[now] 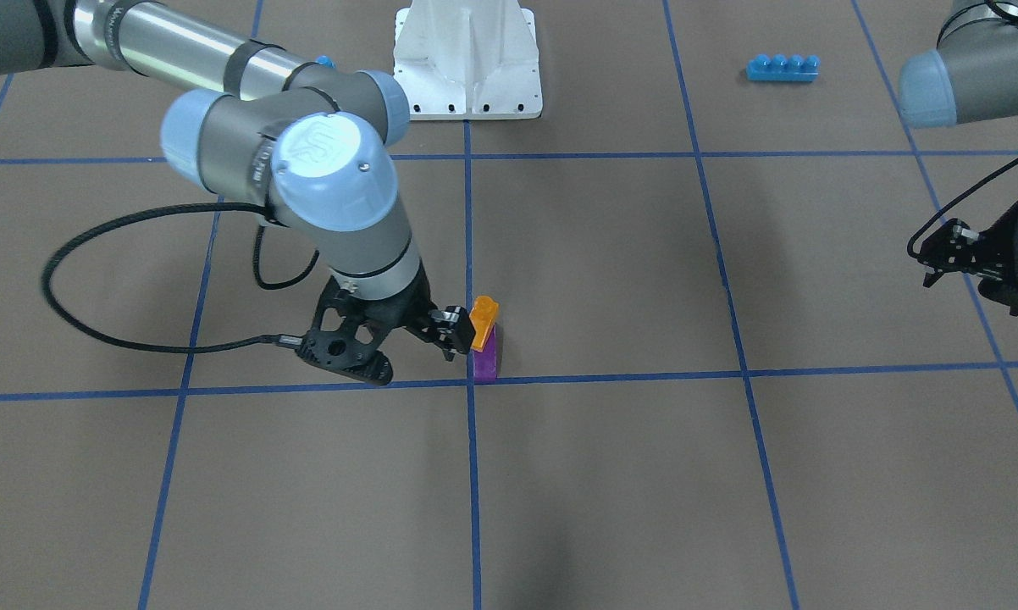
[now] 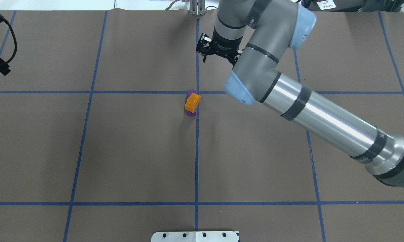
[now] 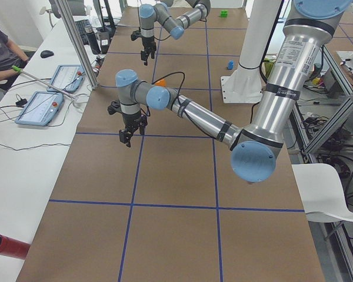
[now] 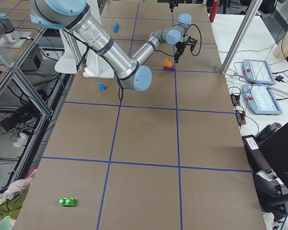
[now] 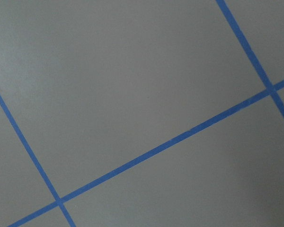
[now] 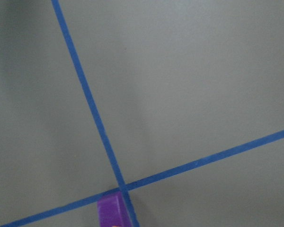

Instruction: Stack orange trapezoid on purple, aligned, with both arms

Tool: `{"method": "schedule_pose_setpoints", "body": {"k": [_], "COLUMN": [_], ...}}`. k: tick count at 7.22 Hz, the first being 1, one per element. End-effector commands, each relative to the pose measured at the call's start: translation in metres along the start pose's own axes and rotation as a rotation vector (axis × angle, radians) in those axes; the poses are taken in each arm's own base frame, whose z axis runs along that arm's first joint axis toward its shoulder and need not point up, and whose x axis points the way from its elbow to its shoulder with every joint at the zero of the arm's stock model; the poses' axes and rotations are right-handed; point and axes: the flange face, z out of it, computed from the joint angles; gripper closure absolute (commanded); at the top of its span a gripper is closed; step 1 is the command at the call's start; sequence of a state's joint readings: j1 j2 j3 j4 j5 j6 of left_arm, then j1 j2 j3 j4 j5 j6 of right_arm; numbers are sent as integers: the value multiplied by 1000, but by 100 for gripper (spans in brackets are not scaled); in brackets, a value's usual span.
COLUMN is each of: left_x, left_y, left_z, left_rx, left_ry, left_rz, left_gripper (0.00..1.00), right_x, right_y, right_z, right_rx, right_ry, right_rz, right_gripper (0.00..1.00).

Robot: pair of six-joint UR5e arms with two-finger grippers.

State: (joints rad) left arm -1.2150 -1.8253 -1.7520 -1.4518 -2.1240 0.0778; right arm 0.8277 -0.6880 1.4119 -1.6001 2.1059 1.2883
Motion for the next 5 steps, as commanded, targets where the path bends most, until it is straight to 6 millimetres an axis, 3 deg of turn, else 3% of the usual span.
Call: {"method": "schedule_pose_setpoints", "body": {"k": [1,2,3,4,5], "left_x": [-31,-68,-89,-108,-116], "left_y": [37,60,102,127,147], "left_z": [11,-6,0,-6,5], "left_rx": [24,41,44,59,38], "left_ry": [-16,9,95,88,88], "left_rz": [-31,-114,-112,-9,2], "left_gripper": [0,0,0,0,0], "right_x": [159,271,368,463,535], "right_y": [-89,-128,-151,-163,-161], "right_z": [-17,-25,-33,-44,-50], "right_rx": [1,-20,-48,-61,-61], "right_ry": [57,82,80,89,96], "right_rz": [-172,-284,-392,-454,-497], "right_gripper": [0,0,0,0,0]}}
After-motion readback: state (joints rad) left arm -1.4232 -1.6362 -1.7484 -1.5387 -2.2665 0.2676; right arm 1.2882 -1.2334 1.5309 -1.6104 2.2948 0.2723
